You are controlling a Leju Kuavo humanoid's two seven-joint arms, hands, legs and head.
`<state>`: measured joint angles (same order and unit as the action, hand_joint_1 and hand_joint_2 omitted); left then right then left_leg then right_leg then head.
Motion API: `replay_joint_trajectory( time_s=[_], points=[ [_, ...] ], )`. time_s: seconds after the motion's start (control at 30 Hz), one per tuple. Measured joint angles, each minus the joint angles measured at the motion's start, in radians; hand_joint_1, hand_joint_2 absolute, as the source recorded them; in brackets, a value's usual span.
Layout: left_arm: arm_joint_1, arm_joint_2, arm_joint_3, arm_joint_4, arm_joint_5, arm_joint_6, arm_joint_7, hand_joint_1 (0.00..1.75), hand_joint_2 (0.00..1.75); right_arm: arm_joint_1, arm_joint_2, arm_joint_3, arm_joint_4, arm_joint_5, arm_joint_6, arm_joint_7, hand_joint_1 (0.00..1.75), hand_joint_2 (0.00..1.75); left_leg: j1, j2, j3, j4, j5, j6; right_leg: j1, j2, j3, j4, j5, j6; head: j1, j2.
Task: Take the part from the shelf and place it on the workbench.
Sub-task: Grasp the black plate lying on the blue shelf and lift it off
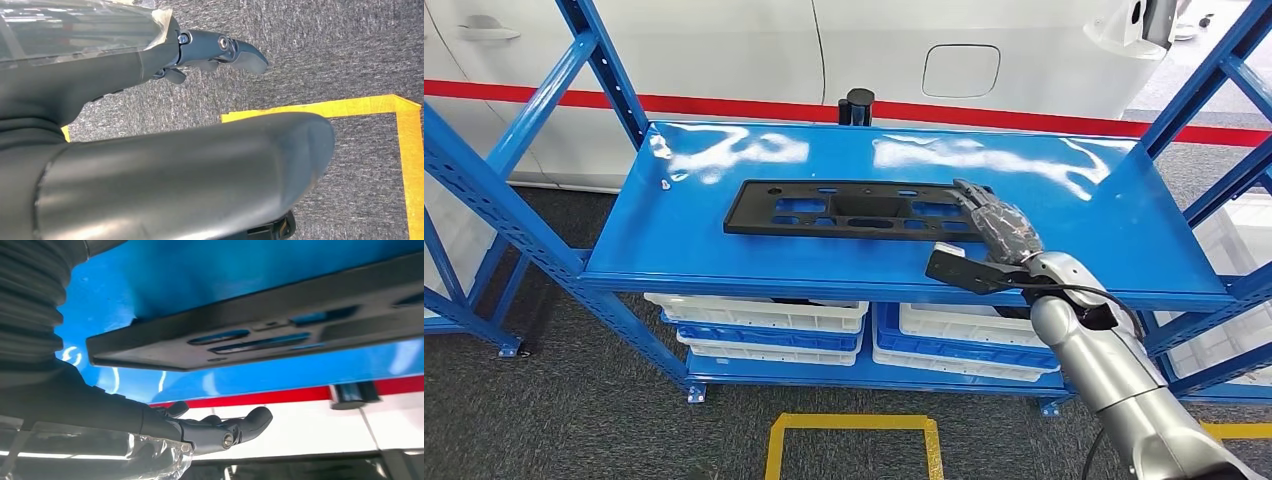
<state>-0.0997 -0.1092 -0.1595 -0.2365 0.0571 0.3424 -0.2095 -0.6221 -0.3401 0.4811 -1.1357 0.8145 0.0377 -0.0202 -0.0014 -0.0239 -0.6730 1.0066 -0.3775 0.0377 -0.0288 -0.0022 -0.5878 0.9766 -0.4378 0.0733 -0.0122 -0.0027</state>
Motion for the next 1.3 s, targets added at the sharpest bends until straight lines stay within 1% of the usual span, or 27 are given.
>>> replay_joint_trajectory(
  time_s=[0.23,0.53,0.57,0.63,0.7,0.77,0.9,1.2,1.23,1.27,1.3],
  points=[
    [0.001,0.000,-0.002,0.000,0.008,0.014,-0.005,0.00,0.00,-0.037,0.002,0.014,0.106,0.120,-0.132,0.034,0.00,1.75,0.000,0.000,0.000,0.000,0.000,0.000,0.000,0.000,0.000,0.000,0.000,0.000,0.000,0.000],
    [0.001,-0.002,-0.006,0.000,0.014,0.032,-0.007,0.00,0.00,-0.114,0.022,-0.001,0.308,0.216,-0.292,0.035,0.00,1.75,0.000,0.000,0.000,0.000,0.000,0.000,0.000,0.000,0.001,0.000,0.000,0.000,0.000,0.000],
    [0.001,-0.003,-0.007,0.000,0.013,0.033,-0.007,0.00,0.00,-0.121,0.024,-0.005,0.328,0.221,-0.302,0.035,0.03,1.75,0.000,0.000,0.000,0.000,0.000,0.000,0.000,0.000,0.001,0.000,0.000,0.000,0.000,0.000],
    [0.000,-0.004,-0.012,0.000,0.009,0.035,-0.006,0.00,0.00,-0.131,0.026,-0.013,0.362,0.228,-0.314,0.036,0.69,1.75,0.000,0.000,0.000,0.000,0.000,0.000,0.000,0.000,0.001,0.000,0.000,0.000,0.000,0.000],
    [0.000,-0.005,-0.018,0.000,0.004,0.035,-0.003,0.00,0.00,-0.137,0.028,-0.017,0.391,0.234,-0.318,0.037,1.47,1.75,0.000,0.000,0.000,0.000,0.000,0.000,0.000,0.000,0.001,0.000,0.000,0.000,0.000,0.000],
    [-0.002,-0.005,-0.023,0.000,-0.001,0.035,0.003,0.00,0.00,-0.142,0.029,-0.021,0.417,0.236,-0.317,0.037,1.59,1.75,0.000,0.000,0.000,0.000,0.000,0.000,0.000,0.000,0.000,0.000,0.000,0.000,0.000,0.000],
    [-0.006,-0.005,-0.030,0.000,-0.005,0.035,0.012,0.00,0.00,-0.146,0.032,-0.032,0.455,0.237,-0.317,0.039,1.44,1.75,0.000,0.000,0.000,0.000,0.000,0.000,0.000,0.000,0.001,0.000,0.000,0.000,0.000,0.000],
    [-0.010,-0.007,-0.031,-0.001,-0.003,0.041,0.018,0.00,0.00,-0.161,0.048,-0.043,0.506,0.251,-0.316,0.037,1.37,1.75,0.000,0.000,0.001,0.000,0.000,0.000,0.000,0.000,0.001,0.000,0.000,0.000,0.000,0.000],
    [-0.011,-0.007,-0.031,-0.001,-0.003,0.042,0.018,0.00,0.00,-0.164,0.050,-0.044,0.511,0.253,-0.316,0.036,1.30,1.75,0.000,0.000,0.001,0.000,0.000,0.000,0.000,0.000,0.001,0.000,0.000,0.000,0.000,0.000],
    [-0.011,-0.007,-0.031,-0.001,-0.003,0.042,0.017,0.00,0.00,-0.166,0.052,-0.044,0.516,0.255,-0.316,0.035,1.18,1.75,0.000,0.000,0.001,0.000,0.000,0.000,0.000,0.001,0.001,0.000,0.000,0.000,0.000,0.000],
    [-0.011,-0.008,-0.031,-0.001,-0.003,0.042,0.017,0.00,0.00,-0.169,0.054,-0.045,0.520,0.257,-0.316,0.035,0.99,1.75,0.000,0.000,0.001,0.000,0.000,0.000,0.000,0.001,0.001,0.000,0.000,0.000,0.000,0.000]
  ],
)
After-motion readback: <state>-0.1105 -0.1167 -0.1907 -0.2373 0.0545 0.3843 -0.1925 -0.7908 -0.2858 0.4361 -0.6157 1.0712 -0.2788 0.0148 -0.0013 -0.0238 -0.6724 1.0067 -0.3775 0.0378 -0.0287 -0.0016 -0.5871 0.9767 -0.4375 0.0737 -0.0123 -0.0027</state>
